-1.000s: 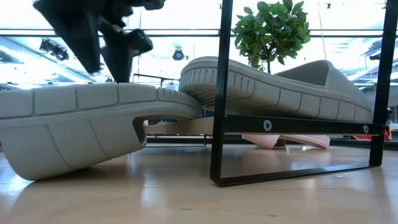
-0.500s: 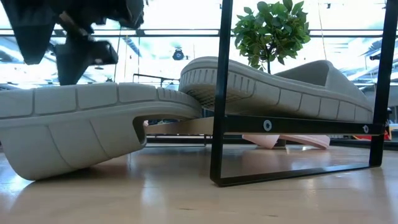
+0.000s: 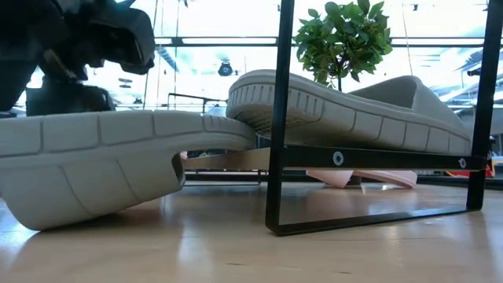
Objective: Pick and place slides into the shelf
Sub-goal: Put the gray slide on the shelf
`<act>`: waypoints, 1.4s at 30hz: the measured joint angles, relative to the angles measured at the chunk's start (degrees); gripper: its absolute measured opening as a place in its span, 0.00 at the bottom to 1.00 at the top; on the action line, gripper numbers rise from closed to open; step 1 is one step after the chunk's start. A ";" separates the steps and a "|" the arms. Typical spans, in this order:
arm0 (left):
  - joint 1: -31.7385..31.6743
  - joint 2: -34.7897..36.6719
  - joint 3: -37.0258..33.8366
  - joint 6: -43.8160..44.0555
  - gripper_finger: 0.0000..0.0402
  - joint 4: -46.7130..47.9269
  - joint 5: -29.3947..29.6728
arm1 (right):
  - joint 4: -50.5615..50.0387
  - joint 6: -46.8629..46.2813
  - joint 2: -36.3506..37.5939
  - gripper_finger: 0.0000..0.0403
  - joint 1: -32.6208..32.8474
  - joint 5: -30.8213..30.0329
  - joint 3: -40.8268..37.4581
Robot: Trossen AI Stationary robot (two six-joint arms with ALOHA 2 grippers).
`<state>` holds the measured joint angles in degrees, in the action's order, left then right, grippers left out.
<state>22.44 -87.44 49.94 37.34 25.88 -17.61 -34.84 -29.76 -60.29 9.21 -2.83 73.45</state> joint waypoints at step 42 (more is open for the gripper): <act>-1.34 -1.31 -13.07 5.70 0.25 -19.34 -1.99 | -0.46 -0.02 0.00 0.33 -0.02 -0.11 0.00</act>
<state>21.10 -88.75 36.87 43.05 6.55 -19.59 -35.30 -29.78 -60.29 9.19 -2.94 73.45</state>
